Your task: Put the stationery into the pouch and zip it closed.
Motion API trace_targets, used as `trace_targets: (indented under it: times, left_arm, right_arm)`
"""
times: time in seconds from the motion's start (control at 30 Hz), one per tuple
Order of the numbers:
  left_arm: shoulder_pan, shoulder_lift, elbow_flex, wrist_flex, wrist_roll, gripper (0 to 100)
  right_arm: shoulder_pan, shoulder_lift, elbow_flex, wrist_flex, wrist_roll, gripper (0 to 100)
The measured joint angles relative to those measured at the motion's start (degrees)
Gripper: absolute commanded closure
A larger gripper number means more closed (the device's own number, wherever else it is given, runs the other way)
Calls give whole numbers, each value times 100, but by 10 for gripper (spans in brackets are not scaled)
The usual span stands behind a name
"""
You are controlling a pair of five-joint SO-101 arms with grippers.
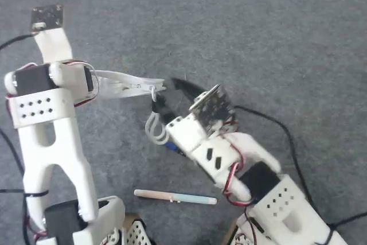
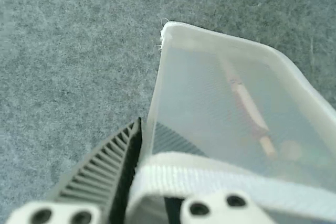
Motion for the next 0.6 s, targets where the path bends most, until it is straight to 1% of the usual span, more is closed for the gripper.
trace_targets:
  times: [0.17, 0.33, 0.5, 0.6]
  left_arm:
    - [0, -9, 9, -18, 0, 986]
    - [0, -9, 9, -18, 0, 985]
    - [-281, -9, 18, -105, 9, 985]
    - [-440, -9, 18, -123, 9, 985]
  right_arm:
    - [299, 0, -237, 862, 44, 861]
    - [299, 0, -246, 1266, 571, 860]
    - [334, 9, -246, 1644, 668, 858]
    - [334, 352, -501, 2004, 835, 857]
